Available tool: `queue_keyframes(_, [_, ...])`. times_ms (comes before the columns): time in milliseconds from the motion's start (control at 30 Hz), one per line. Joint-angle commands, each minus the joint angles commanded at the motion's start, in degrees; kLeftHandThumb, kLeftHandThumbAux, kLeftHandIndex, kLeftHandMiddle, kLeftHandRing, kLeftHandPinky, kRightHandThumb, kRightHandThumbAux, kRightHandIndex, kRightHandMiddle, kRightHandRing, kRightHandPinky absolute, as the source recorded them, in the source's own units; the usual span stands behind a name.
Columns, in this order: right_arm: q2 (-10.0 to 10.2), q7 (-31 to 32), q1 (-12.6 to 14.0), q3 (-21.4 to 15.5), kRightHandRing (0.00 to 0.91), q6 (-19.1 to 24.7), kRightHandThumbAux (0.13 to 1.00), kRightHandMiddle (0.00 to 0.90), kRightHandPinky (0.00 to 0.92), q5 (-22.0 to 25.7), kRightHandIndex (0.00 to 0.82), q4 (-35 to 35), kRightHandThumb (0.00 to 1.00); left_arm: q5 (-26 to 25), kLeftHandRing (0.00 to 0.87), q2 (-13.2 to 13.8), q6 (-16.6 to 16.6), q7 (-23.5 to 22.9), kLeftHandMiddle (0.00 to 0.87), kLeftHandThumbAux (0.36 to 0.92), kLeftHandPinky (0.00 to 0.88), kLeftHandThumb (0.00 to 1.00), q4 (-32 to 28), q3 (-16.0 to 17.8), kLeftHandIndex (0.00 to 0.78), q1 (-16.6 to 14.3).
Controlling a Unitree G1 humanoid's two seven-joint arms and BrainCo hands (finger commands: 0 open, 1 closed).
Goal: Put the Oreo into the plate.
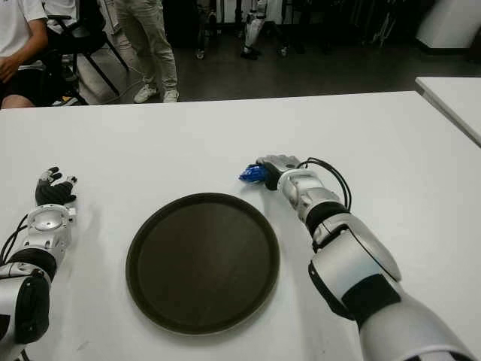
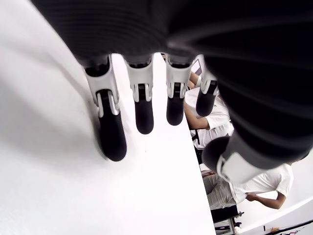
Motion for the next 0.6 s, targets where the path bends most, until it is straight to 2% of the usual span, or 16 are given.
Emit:
queue_keyframes(333, [-0.1, -0.5, 0.0, 0.8, 0.11, -0.2, 0.727, 0.104, 0.147, -0.1, 0.414, 0.0, 0.703, 0.1, 0.133, 0.0, -0.4, 0.0, 0.146, 0.629, 0.079, 0.186, 0.0, 0.0, 0.033, 0.1])
queue_keyframes(600, [-0.1, -0.4, -0.1, 0.7, 0.123, -0.4, 0.728, 0.097, 0.161, 0.2, 0.413, 0.0, 0.703, 0.2, 0.139, -0.1, -0.7, 0.3, 0.144, 0.639, 0.092, 0.166, 0.0, -0.1, 0.034, 0.1])
